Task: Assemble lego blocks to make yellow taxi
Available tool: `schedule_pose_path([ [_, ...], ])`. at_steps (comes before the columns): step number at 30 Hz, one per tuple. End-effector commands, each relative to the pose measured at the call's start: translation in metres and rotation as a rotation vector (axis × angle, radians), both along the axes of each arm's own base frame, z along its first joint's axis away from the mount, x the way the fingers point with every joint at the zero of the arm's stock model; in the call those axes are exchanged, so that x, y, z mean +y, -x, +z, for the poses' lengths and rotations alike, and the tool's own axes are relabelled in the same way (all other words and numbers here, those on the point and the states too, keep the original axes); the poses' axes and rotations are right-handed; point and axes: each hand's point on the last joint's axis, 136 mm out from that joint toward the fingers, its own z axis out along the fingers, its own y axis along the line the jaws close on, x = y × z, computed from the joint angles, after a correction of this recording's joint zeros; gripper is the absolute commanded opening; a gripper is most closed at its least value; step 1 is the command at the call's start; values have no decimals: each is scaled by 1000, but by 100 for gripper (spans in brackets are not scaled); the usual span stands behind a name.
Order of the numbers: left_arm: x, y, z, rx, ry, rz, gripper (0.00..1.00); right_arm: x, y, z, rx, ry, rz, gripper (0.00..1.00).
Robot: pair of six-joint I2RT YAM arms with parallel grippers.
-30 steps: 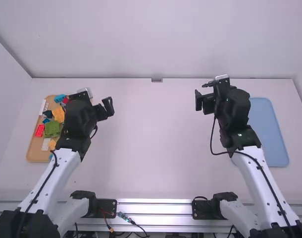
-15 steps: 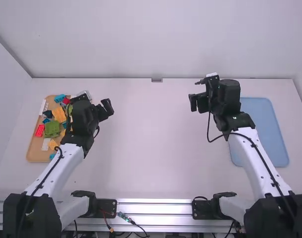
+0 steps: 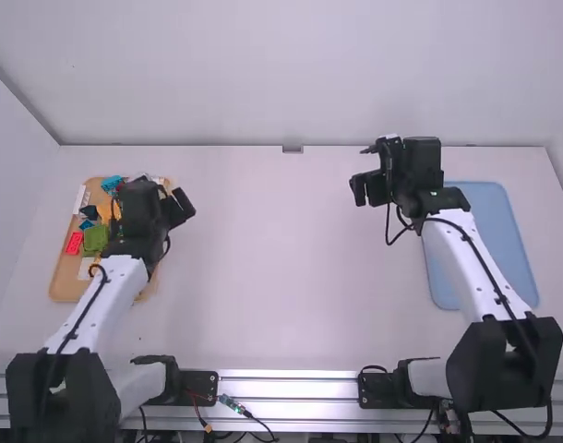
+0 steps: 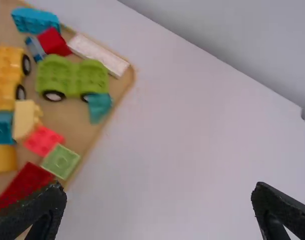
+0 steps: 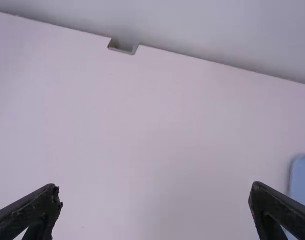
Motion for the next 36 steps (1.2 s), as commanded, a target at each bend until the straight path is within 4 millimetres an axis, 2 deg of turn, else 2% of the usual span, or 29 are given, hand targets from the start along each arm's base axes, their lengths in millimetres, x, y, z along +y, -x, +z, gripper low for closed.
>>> schedule_pose_path([
  [1,18,-17,12,16,-5,-45,99,4,-11,0,-7,0,6,99],
  [7,68,-36,-7,217,16,-9,99,13,-21,-18,8,-3,28,99],
  [10,84,-45,-14,284,1,-15,99,13,-23,-29,33,0,25,99],
  [12,103,-53,-21,340,9,-3,99,13,-24,-38,55,2,25,99],
  [14,110,-55,-23,361,20,8,99,13,-24,-41,61,3,25,99],
  [17,150,-58,-41,442,58,61,99,13,-25,-43,66,4,25,99],
  [20,174,-58,-55,475,76,57,99,13,-26,-42,59,3,25,99],
  [24,187,-64,-77,465,129,-49,99,19,-28,-39,44,1,37,99],
  [27,200,-61,-98,489,151,-38,99,23,-28,-38,34,1,45,99],
  [30,204,-59,-118,514,157,-60,98,30,-27,-38,32,3,65,99],
  [35,199,-62,-128,528,121,-133,98,34,-26,-37,30,3,73,99],
  [36,201,-61,-128,538,110,-123,95,34,-26,-37,30,3,74,99],
])
